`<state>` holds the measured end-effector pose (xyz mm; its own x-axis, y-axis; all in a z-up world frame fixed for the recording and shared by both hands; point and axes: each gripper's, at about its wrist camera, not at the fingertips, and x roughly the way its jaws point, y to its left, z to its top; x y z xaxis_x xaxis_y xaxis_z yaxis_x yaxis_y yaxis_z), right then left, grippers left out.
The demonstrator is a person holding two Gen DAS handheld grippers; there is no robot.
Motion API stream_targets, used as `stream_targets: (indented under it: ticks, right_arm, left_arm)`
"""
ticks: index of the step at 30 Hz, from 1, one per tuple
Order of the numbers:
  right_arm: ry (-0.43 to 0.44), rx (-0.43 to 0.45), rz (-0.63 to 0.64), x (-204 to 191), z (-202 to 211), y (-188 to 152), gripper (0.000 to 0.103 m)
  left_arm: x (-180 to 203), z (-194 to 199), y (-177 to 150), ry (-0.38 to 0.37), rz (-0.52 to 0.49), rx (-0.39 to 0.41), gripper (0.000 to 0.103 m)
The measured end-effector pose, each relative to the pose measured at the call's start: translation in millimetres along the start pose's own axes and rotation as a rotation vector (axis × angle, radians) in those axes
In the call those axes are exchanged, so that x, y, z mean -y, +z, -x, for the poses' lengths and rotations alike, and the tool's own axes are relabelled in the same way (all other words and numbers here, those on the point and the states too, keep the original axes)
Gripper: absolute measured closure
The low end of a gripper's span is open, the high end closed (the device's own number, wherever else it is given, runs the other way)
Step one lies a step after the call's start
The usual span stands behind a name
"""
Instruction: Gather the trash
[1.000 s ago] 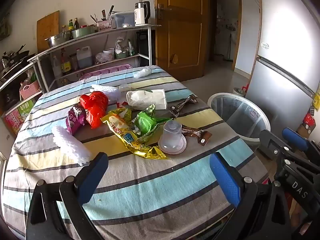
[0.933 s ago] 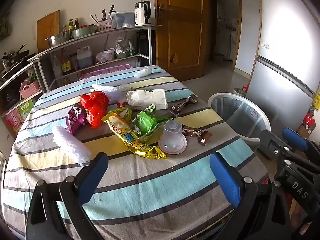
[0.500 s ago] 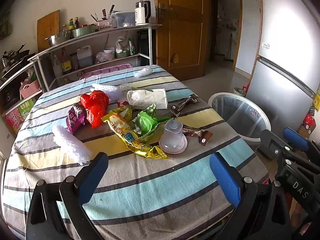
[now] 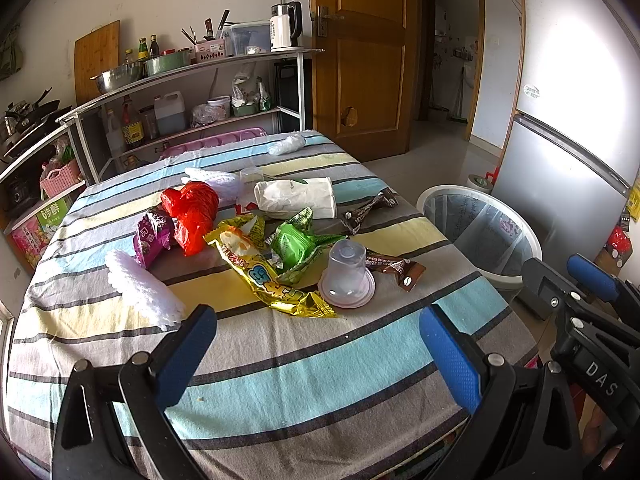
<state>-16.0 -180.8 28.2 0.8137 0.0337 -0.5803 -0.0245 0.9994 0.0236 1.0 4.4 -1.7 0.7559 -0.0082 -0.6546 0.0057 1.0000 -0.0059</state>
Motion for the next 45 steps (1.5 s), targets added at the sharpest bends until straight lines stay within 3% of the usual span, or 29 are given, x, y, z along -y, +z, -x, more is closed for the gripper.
stream_targets:
  ticks: [45]
  right_arm:
    - [-0.003, 0.006, 0.005, -0.2, 1.8, 1.4, 0.034]
  left_arm:
    - [-6.2, 7.0, 0.0, 0.003, 0.001, 0.001, 0.000]
